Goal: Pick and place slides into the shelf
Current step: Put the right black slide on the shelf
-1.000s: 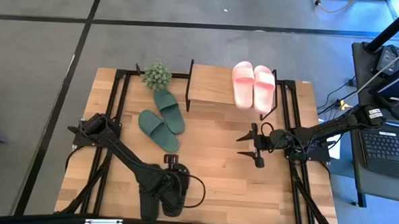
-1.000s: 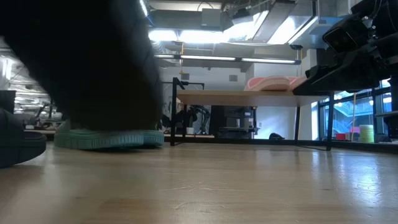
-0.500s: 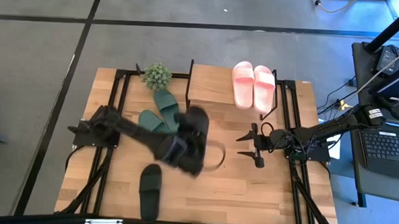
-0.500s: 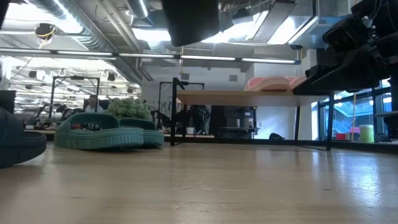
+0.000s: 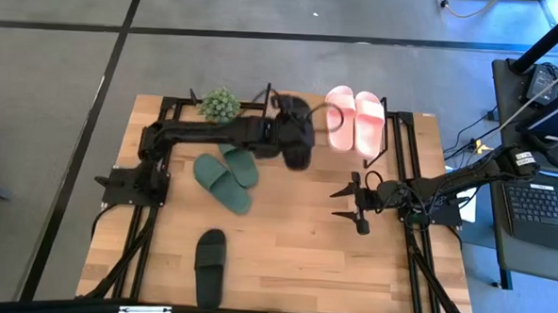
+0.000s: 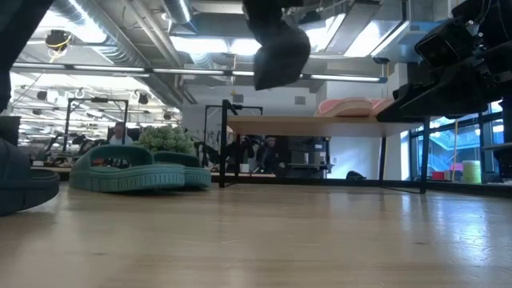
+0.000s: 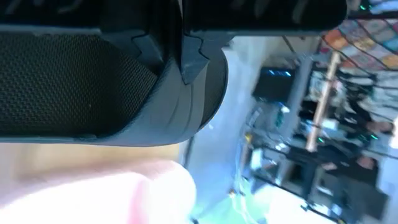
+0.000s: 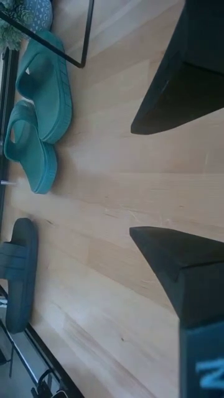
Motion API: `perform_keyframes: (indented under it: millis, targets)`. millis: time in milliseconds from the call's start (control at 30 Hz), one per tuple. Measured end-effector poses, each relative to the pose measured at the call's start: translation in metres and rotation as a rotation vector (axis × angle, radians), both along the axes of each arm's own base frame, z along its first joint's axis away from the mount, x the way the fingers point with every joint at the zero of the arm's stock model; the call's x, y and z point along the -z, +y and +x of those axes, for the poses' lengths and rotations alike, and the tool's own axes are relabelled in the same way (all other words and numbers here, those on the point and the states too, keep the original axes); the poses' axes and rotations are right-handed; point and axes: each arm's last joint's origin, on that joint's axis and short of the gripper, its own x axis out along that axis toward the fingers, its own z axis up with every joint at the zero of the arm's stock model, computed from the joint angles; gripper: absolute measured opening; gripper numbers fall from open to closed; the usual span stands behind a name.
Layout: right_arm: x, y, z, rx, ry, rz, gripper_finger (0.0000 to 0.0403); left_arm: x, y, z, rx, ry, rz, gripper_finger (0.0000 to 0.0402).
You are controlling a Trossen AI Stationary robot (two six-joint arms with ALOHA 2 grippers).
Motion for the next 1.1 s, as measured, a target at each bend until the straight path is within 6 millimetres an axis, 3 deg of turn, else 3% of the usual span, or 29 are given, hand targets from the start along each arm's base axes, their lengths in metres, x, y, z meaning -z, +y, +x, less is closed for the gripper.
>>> perform_keyframes:
  millis: [200, 467, 700, 1100]
  targets:
    - [0.000, 0.000, 0.000, 0.002, 0.005, 0.005, 0.0255, 0.000, 0.033, 0.016, 0.029, -0.025, 0.089, 0.0002]
    - [0.004, 0.000, -0.002, 0.021, 0.047, 0.042, 0.0255, 0.027, 0.067, 0.029, 0.040, 0.029, 0.059, 0.0002]
    - [0.004, 0.000, -0.002, 0.025, 0.054, 0.051, 0.0255, 0.039, 0.094, 0.036, 0.025, -0.028, 0.055, 0.0002]
    - [0.005, 0.000, -0.002, 0.029, 0.059, 0.059, 0.0255, 0.043, 0.103, 0.035, -0.027, -0.079, 0.028, 0.0002]
